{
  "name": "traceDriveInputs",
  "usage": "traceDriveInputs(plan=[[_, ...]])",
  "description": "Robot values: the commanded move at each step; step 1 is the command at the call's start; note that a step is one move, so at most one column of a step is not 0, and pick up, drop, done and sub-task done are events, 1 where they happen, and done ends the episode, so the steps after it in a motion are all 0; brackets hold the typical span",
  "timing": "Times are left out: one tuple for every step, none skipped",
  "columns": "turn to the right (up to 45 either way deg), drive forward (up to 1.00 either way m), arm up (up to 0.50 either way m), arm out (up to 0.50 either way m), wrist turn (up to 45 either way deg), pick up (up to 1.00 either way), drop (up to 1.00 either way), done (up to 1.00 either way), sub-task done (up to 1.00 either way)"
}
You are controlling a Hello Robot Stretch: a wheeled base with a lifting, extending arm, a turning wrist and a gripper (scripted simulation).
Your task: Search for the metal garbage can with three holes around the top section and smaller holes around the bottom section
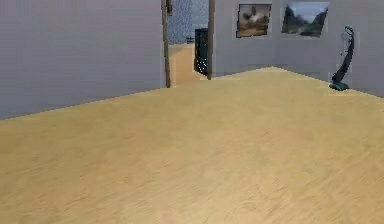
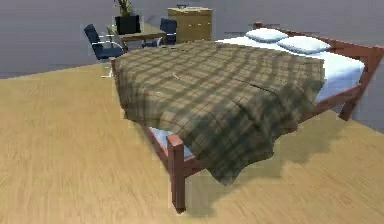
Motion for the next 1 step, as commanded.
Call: traceDriveInputs(plan=[[0.0,1.00,0.00,0.00,0.0,0.00,0.00,0.00,0.00]])
